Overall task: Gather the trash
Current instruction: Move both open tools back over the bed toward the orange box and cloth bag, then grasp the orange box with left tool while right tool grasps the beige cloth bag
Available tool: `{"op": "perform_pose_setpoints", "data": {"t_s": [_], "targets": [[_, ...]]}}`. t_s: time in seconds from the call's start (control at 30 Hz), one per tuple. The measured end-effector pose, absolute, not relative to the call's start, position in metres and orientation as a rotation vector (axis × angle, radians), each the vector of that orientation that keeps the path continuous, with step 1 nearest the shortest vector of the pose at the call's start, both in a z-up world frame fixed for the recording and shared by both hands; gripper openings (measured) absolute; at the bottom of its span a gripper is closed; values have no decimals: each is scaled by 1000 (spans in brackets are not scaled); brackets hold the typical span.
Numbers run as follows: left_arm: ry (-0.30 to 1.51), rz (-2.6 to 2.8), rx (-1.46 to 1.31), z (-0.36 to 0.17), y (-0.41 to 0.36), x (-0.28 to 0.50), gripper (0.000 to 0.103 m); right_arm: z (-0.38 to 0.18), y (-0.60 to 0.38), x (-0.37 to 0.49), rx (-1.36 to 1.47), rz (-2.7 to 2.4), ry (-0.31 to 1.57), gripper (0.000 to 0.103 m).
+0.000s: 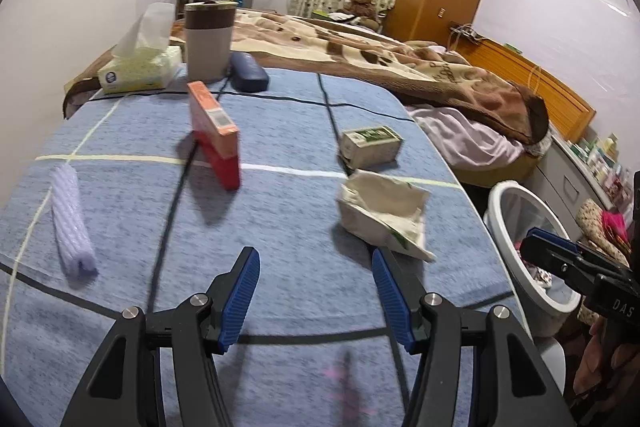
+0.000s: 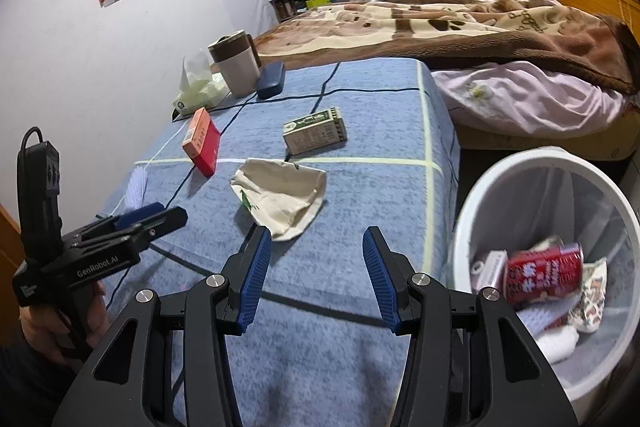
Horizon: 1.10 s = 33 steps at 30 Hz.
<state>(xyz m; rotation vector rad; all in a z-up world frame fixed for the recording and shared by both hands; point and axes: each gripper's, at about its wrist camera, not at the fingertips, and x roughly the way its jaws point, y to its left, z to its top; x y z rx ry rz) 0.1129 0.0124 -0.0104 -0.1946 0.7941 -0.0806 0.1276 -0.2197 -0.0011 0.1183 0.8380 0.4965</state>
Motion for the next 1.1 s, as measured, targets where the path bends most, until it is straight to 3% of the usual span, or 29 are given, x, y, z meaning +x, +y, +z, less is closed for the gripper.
{"op": "perform_pose_setpoints", "data": {"t_s": [0.9, 0.93, 1.03, 1.1], "targets": [[793, 101, -263, -21, 69, 218, 59, -31, -185, 200, 59, 556, 921, 50], [794, 104, -259, -23, 70, 220, 58, -32, -183, 202, 54, 563, 924, 50], [812, 94, -252, -28, 72, 222, 36, -35, -176, 206, 30, 585, 929, 50], [825, 84, -249, -30, 72, 221, 31, -37, -172, 209, 21, 604, 934, 50]]}}
